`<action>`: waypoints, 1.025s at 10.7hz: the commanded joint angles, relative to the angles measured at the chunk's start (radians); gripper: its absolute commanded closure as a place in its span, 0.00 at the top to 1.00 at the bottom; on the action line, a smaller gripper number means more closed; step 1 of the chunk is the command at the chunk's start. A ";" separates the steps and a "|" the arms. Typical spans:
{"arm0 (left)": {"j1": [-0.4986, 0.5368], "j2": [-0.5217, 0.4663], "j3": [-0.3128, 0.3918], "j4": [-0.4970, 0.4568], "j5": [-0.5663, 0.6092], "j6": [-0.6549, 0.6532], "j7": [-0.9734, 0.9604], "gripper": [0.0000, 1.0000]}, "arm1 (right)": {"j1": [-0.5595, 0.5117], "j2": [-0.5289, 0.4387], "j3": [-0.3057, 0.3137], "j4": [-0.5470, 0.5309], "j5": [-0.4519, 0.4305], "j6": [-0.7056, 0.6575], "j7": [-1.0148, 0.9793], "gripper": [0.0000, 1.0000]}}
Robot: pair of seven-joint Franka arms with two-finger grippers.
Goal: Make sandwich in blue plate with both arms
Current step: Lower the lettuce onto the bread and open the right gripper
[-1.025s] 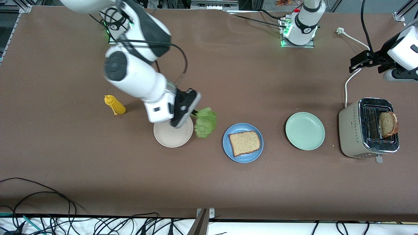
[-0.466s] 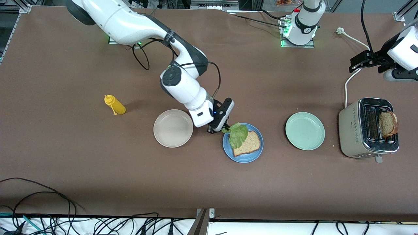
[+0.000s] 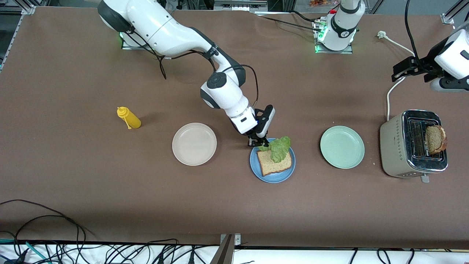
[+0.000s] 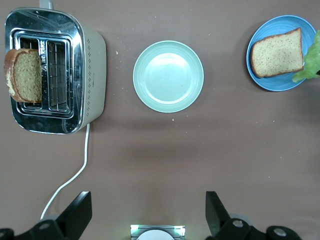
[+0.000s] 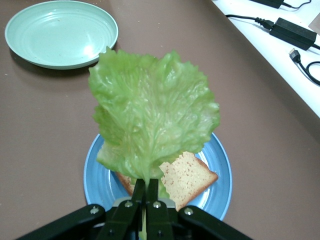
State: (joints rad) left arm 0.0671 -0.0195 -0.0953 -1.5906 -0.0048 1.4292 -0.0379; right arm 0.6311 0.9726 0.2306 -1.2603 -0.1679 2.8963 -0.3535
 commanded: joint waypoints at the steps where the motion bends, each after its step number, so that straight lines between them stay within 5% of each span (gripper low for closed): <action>1: 0.007 0.004 -0.003 0.018 -0.017 -0.018 0.001 1.00 | 0.015 0.086 -0.045 0.076 -0.036 0.090 -0.019 0.00; 11: 0.008 0.003 -0.001 0.020 -0.007 -0.018 0.007 1.00 | 0.030 0.149 -0.057 0.107 -0.033 0.167 -0.021 0.00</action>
State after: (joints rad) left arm 0.0675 -0.0195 -0.0944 -1.5906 -0.0048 1.4292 -0.0379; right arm 0.6538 1.0873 0.1783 -1.1981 -0.1857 3.0353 -0.3796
